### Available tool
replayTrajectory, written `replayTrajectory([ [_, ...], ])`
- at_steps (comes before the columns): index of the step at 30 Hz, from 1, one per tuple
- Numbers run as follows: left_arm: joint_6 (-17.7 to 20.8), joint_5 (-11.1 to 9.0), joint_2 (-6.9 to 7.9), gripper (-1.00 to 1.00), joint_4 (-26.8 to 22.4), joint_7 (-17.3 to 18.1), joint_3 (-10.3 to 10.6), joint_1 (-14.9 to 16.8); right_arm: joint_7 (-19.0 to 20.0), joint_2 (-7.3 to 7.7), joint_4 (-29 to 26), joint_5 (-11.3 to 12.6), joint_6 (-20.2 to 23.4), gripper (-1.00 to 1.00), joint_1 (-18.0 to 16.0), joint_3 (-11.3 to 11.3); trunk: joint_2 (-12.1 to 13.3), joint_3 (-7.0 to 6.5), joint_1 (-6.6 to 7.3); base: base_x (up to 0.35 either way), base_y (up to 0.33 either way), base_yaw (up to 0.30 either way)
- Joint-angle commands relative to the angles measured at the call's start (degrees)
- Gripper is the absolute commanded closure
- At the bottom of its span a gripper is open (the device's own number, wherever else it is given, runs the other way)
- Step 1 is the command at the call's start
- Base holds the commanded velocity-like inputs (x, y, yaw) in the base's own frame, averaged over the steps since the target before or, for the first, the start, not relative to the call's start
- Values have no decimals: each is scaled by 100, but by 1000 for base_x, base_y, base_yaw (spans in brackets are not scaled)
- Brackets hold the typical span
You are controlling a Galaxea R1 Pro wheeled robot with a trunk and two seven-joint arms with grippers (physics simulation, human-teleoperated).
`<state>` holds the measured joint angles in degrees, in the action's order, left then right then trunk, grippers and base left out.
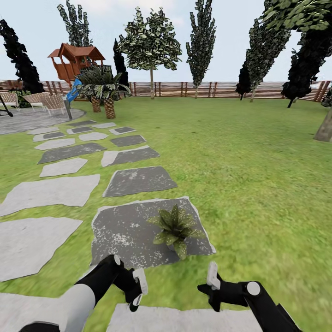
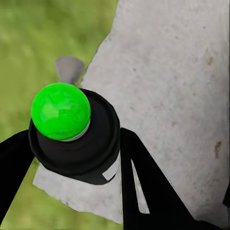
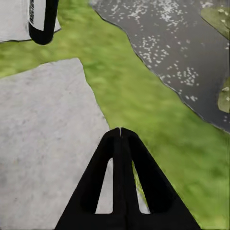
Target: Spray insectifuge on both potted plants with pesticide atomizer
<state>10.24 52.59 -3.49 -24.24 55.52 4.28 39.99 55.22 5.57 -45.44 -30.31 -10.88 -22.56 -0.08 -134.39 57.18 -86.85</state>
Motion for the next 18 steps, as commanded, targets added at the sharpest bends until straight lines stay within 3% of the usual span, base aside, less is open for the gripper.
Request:
replayTrajectory([
  [1,72,10,-78,100,-11,29,79,6,118,-14,-74,-60,-48,100,-4,203,-2,5,1,0,0,0],
  [2,85,8,-122,100,-11,29,246,7,165,-35,-163,-60,-26,100,-8,392,-2,5,1,0,0,0],
  [6,101,-7,-255,100,2,27,549,-5,333,-83,-467,-47,245,100,-6,556,-2,5,1,0,0,0],
  [9,40,-3,-434,100,14,21,586,-18,432,-179,-538,-54,304,100,-11,569,-2,5,1,0,0,0],
  [11,12,-3,-459,100,15,20,590,-24,436,-185,-596,-54,386,100,-13,570,-2,5,1,0,0,0],
  [14,-373,-7,-473,100,38,20,592,-26,444,-187,-764,-47,589,100,-19,570,-2,5,1,0,0,0],
  [18,-609,-11,-479,100,61,24,592,-27,446,-187,-857,-45,665,100,-20,570,-2,5,1,0,0,0],
])
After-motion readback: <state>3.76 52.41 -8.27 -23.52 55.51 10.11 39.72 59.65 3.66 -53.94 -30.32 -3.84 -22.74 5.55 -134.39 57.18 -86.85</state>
